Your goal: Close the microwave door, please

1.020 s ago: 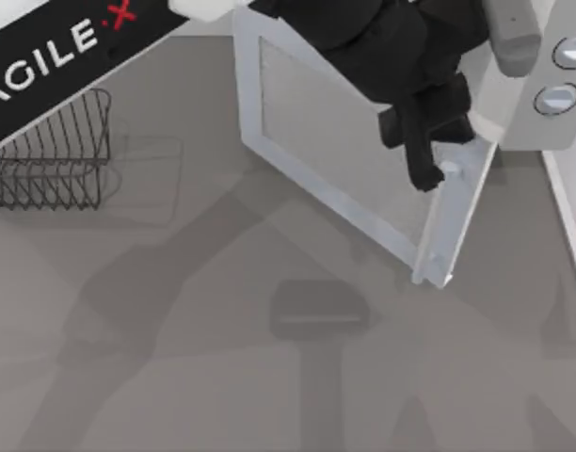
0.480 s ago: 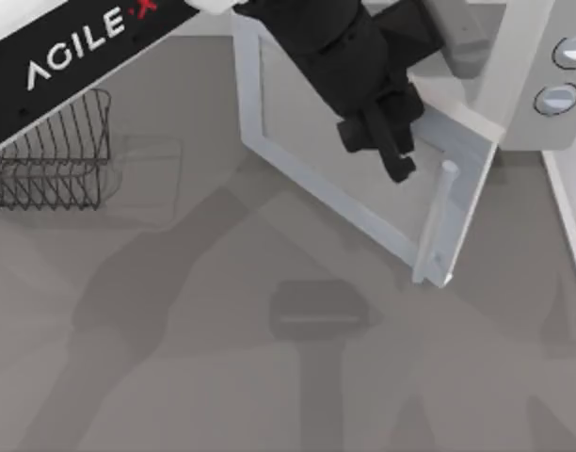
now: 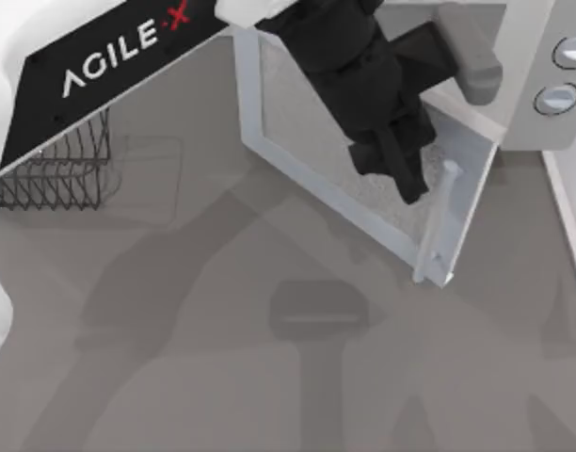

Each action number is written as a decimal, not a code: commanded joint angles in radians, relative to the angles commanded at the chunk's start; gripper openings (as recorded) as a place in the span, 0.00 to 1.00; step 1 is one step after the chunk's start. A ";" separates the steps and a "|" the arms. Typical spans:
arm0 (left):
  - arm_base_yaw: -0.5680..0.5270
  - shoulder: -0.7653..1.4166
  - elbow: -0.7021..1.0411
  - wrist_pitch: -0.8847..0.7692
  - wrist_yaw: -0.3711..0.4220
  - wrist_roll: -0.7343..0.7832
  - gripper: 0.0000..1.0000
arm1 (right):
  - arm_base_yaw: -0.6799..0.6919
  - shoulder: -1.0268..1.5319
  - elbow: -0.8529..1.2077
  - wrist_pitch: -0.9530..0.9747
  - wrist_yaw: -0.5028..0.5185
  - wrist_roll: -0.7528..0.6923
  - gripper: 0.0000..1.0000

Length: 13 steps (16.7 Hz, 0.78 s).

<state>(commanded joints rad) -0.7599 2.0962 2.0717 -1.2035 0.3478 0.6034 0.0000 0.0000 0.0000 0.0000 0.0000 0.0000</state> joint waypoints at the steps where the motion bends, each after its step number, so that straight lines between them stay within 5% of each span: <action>1: -0.006 0.015 0.005 -0.010 0.002 -0.004 0.00 | 0.000 0.000 0.000 0.000 0.000 0.000 1.00; 13: -0.009 0.018 0.083 0.020 -0.025 -0.026 0.00 | 0.000 0.000 0.000 0.000 0.000 0.000 1.00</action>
<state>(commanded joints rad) -0.7694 2.1137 2.1543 -1.1836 0.3226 0.5771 0.0000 0.0000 0.0000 0.0000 0.0000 0.0000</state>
